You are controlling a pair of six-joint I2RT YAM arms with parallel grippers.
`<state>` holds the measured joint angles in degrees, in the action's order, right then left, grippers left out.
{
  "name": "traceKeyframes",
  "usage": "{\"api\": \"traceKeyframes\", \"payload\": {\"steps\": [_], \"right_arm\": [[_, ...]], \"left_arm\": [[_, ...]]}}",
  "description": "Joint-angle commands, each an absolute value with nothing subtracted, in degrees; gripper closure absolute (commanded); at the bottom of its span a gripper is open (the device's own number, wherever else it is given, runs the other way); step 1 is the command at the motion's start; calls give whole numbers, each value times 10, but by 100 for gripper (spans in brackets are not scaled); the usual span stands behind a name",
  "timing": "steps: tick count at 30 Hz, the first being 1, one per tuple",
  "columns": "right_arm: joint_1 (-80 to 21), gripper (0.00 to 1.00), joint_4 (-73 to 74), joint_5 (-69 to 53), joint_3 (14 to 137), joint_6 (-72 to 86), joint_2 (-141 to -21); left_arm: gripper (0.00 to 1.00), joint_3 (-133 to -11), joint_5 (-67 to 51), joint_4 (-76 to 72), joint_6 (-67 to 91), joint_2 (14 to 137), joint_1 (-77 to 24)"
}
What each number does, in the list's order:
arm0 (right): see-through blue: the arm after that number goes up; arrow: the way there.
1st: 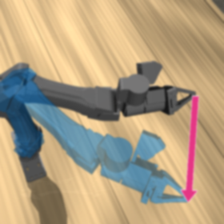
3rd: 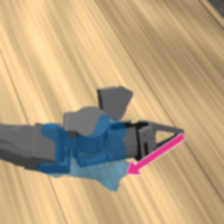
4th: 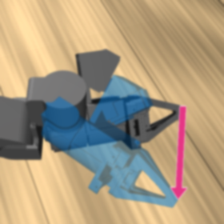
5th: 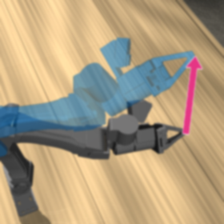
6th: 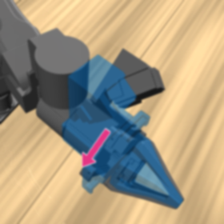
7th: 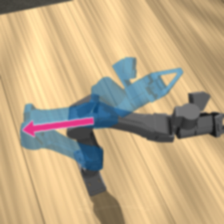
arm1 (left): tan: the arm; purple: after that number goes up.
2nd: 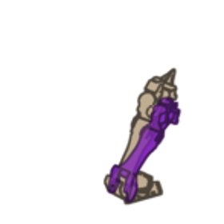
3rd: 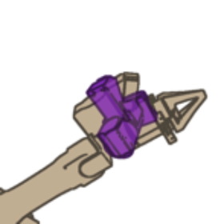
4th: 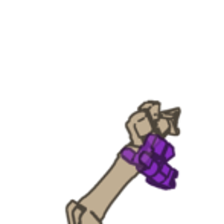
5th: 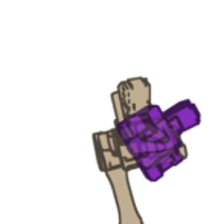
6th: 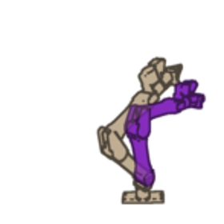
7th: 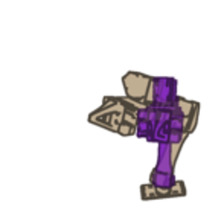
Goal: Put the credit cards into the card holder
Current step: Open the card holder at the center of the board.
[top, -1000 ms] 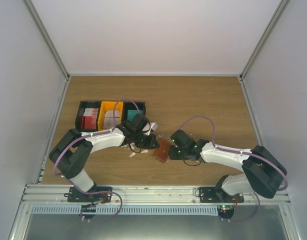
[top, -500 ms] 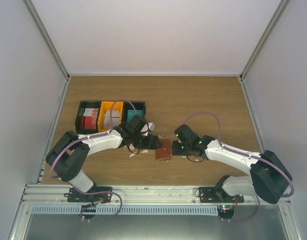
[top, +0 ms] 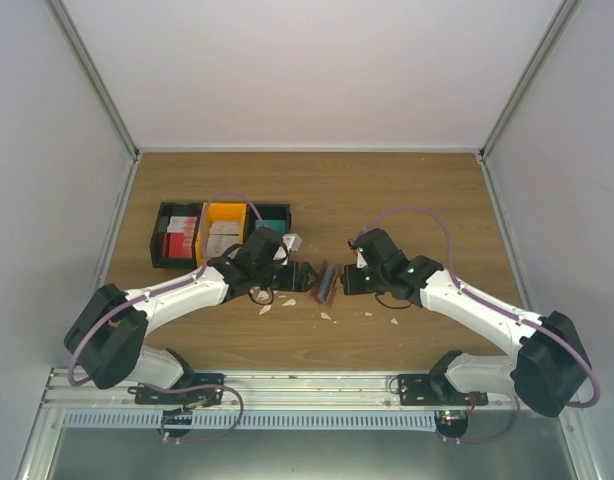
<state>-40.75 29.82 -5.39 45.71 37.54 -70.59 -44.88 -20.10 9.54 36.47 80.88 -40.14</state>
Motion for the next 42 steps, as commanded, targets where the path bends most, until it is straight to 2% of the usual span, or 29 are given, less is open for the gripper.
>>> {"api": "traceKeyframes", "payload": {"steps": [1,7,18,23,29,42], "right_arm": [[-404,99,273,-100,475,354,-709],[-405,99,280,-57,464,349,-733],[-404,100,336,93,443,360,-727],[-403,99,344,119,439,367,-730],[-403,100,334,119,430,367,-737],[-403,99,317,116,412,373,-747]], "left_arm": [[24,-435,-173,58,366,783,-399],[26,-431,-179,51,366,784,-399],[47,-443,-252,4,384,851,-402],[55,-467,-263,5,388,898,-406],[69,-479,-289,2,403,936,-409],[69,-503,-338,1,403,1006,-409]]}}
